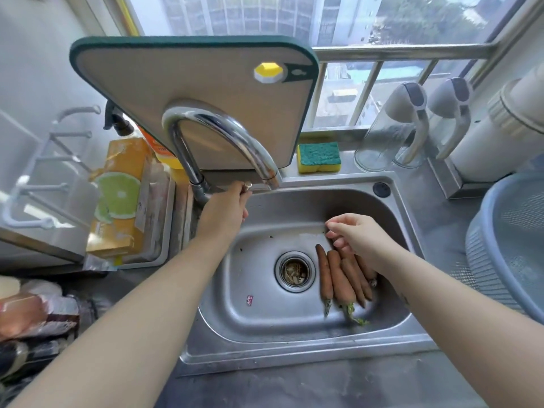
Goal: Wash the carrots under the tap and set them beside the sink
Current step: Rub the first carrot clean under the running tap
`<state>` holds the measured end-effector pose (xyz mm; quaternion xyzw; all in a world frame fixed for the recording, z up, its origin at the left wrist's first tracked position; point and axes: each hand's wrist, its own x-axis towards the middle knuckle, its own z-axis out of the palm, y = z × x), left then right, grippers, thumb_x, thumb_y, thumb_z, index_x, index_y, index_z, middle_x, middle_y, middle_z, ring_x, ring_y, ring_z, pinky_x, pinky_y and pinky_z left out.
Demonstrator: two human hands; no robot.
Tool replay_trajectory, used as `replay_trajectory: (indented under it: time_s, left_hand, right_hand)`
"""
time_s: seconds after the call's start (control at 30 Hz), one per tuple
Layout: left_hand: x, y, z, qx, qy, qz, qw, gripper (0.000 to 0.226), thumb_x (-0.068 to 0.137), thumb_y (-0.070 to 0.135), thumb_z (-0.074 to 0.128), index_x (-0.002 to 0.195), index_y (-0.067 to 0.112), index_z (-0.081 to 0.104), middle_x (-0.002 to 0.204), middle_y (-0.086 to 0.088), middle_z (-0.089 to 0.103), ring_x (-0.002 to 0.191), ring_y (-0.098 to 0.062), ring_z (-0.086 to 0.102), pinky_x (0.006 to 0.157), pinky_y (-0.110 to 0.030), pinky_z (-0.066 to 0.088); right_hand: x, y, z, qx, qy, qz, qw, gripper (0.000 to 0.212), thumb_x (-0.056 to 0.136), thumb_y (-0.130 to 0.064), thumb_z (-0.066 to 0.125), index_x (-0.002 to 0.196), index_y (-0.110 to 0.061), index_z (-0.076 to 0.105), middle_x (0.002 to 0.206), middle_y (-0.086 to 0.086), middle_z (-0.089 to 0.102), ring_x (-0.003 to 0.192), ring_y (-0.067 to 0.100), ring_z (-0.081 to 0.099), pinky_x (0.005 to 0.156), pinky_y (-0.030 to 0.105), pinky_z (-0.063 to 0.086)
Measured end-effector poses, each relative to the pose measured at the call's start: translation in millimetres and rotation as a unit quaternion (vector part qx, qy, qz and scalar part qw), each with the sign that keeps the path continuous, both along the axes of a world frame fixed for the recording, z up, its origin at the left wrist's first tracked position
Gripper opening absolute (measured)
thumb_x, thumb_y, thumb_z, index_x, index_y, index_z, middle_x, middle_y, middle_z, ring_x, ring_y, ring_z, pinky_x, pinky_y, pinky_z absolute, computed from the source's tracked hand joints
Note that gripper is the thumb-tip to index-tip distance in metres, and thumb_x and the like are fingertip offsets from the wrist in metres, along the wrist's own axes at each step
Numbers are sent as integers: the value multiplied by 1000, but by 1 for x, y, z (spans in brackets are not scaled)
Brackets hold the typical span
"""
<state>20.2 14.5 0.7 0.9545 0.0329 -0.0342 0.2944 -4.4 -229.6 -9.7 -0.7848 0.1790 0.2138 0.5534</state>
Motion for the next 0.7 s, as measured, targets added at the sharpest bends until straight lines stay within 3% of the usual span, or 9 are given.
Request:
replay_trajectory:
  time_s: [0.23, 0.33, 0.4, 0.47, 0.57, 0.7]
  left_hand:
    - [-4, 3, -8, 57, 6, -50, 997, 22, 100, 30, 37, 106, 14, 51, 82, -6, 65, 80, -29, 60, 72, -39, 48]
    - [-14, 3, -13, 22, -4, -29, 999, 26, 99, 31, 38, 122, 20, 46, 94, -6, 65, 87, -31, 60, 72, -39, 46]
    - [-30, -1, -17, -12, -3, -18, 1000, 43, 98, 29, 41, 140, 29, 31, 97, -3, 62, 86, -28, 59, 74, -39, 46]
    - [-44, -5, -16, -48, -11, 0, 999, 56, 97, 26, 45, 146, 34, 20, 95, 2, 57, 82, -22, 55, 74, -37, 46]
    - [-41, -4, -14, -48, -54, 20, 997, 47, 96, 24, 48, 141, 28, 34, 97, 1, 54, 84, -19, 54, 75, -36, 45]
    - [-19, -2, -5, -5, -22, 47, 999, 29, 98, 30, 43, 123, 18, 51, 99, -8, 62, 92, -32, 57, 69, -33, 36]
  right_hand:
    - [1, -13, -9, 3, 11, -10, 1000, 9, 93, -15, 57, 88, -16, 65, 77, 2, 64, 53, 7, 48, 45, 13, 40]
    - [0, -23, -21, -39, 13, -1, 999, 11, 93, -15, 56, 87, -16, 65, 77, 2, 65, 55, 8, 50, 52, 17, 41]
    - [-6, -32, -34, -96, 15, 26, 995, 11, 91, -13, 57, 91, -11, 68, 75, 0, 64, 61, 8, 53, 58, 20, 44]
    - [-11, -42, -50, -168, 27, 71, 983, 13, 88, -15, 58, 89, -11, 70, 77, -1, 66, 74, 14, 60, 70, 26, 48]
    - [-17, -54, -78, -277, 59, 160, 946, 19, 89, -20, 56, 100, -13, 69, 102, 6, 69, 99, 24, 62, 76, 24, 42]
    - [-10, -54, -109, -372, 68, 236, 895, 33, 95, -29, 43, 116, -9, 59, 120, 14, 59, 108, 31, 57, 83, 33, 47]
